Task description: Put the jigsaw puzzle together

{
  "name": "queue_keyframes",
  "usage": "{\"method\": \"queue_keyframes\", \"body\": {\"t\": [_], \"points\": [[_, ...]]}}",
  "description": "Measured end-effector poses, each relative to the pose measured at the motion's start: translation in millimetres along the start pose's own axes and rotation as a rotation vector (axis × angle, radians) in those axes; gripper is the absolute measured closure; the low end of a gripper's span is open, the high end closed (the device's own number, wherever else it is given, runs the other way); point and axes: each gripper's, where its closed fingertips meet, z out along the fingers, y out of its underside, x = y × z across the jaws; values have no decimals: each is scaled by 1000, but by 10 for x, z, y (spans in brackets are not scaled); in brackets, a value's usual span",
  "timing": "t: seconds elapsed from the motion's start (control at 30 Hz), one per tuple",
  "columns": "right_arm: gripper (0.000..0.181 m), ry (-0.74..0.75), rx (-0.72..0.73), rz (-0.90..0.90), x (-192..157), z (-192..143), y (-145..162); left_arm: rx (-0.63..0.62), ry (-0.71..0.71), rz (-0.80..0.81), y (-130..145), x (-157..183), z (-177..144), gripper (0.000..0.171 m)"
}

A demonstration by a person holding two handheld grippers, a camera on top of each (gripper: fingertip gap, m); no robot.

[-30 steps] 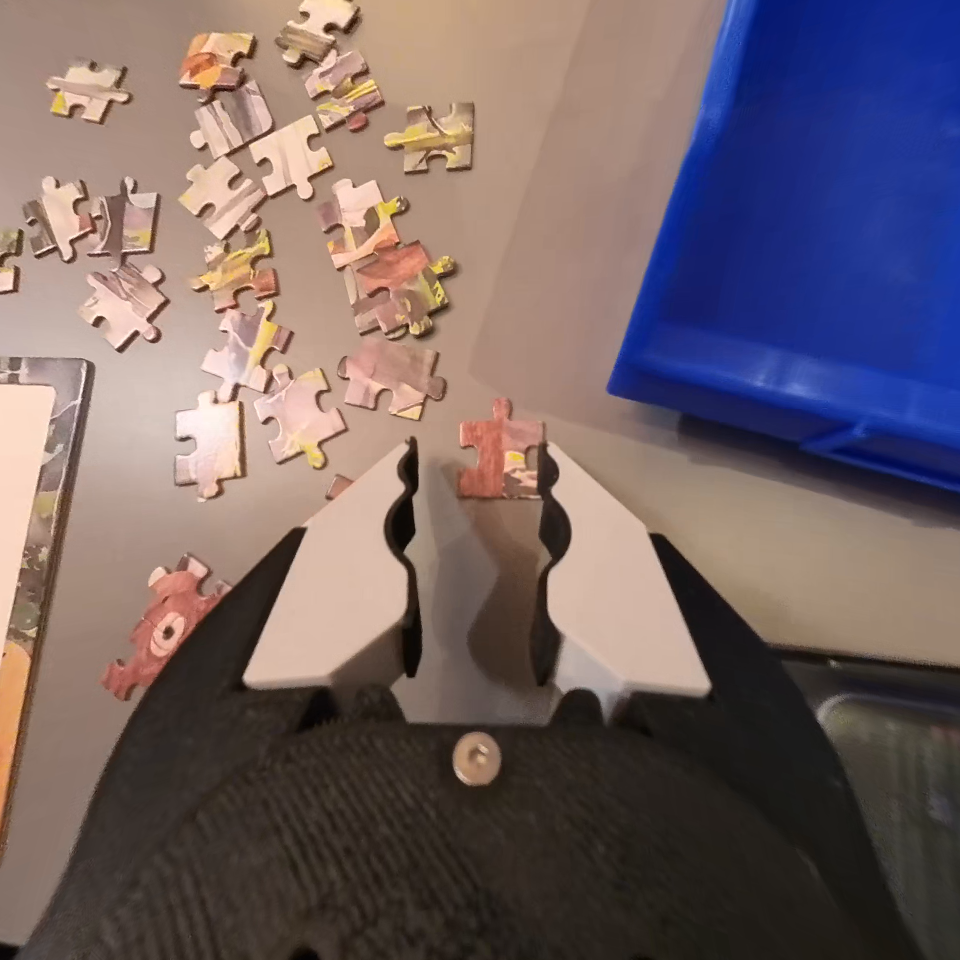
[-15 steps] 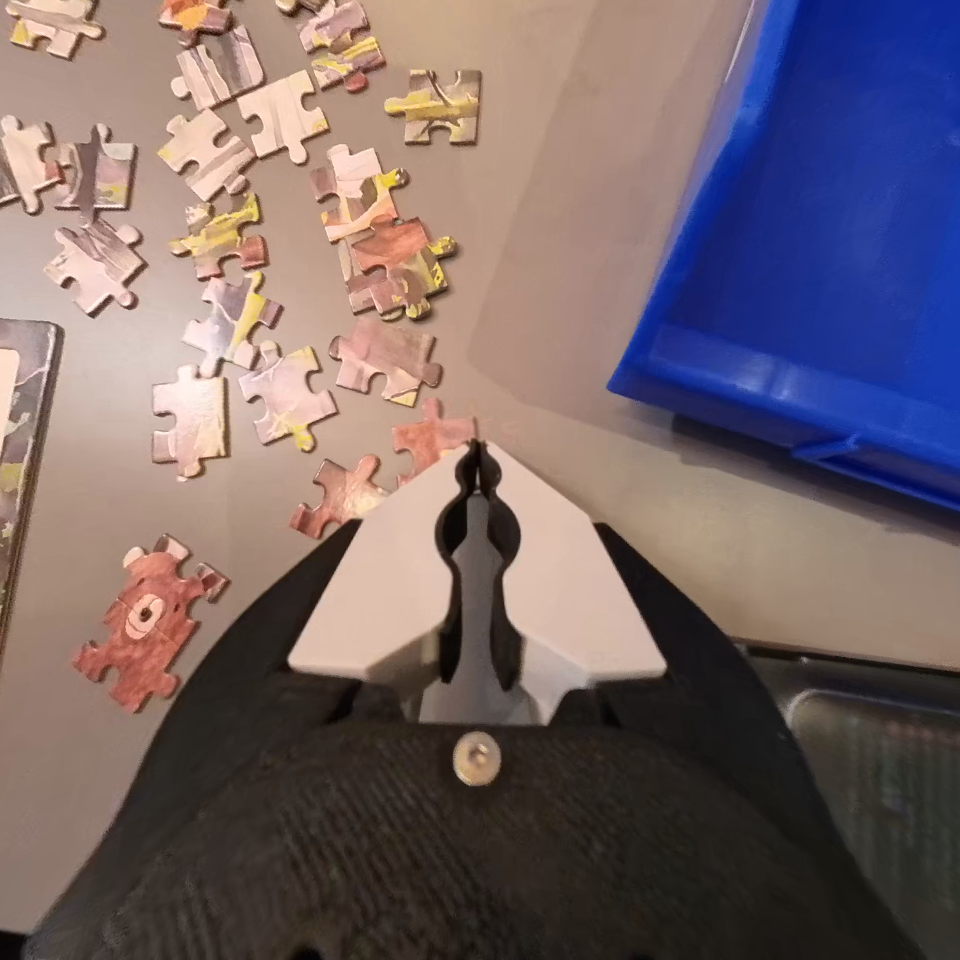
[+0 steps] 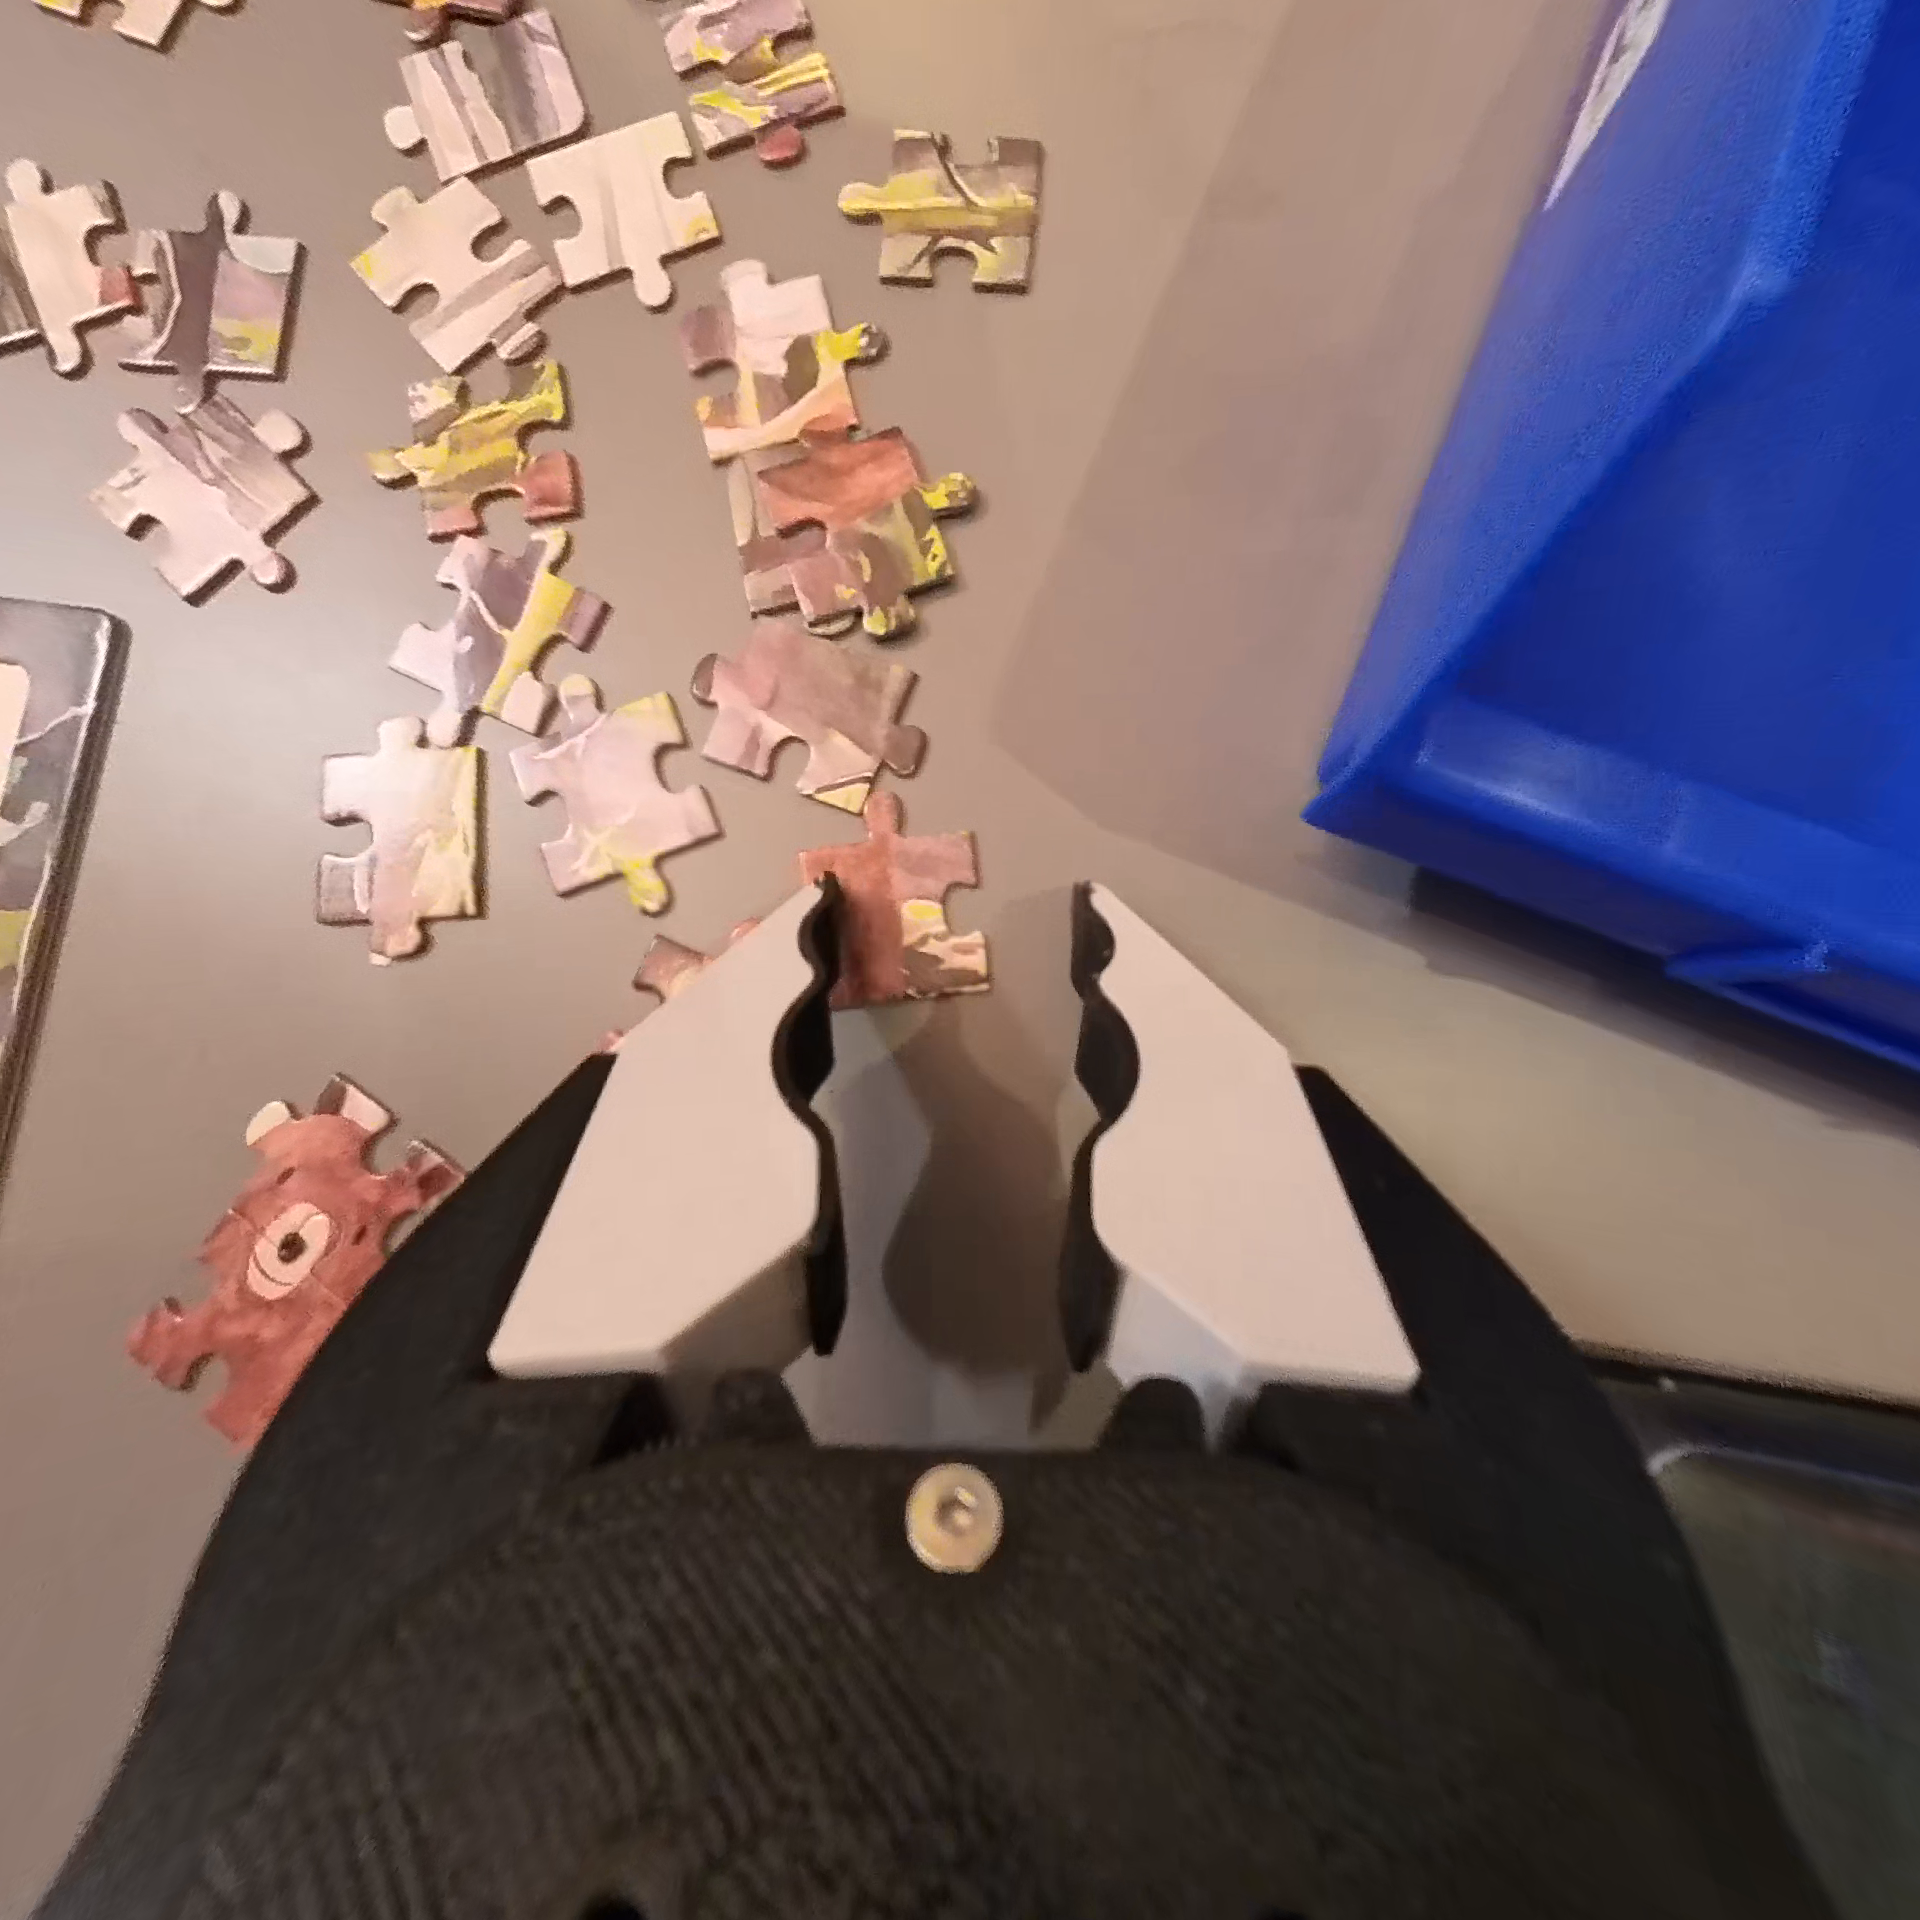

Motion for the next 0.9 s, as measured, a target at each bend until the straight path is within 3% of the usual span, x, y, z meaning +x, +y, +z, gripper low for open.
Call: {"method": "queue_keyframes", "body": {"t": [0.33,0.57,0.9], "points": [[137,-34,31,-91,-193,11,-90,-1,1,2,1,3,1,149],[150,-7,20,-29,-172,66,-65,-2,-1,0,5,-4,1,149],[151,4,31,-39,-179,27,-75,-1,3,11,-14,18,-3,149]]}}
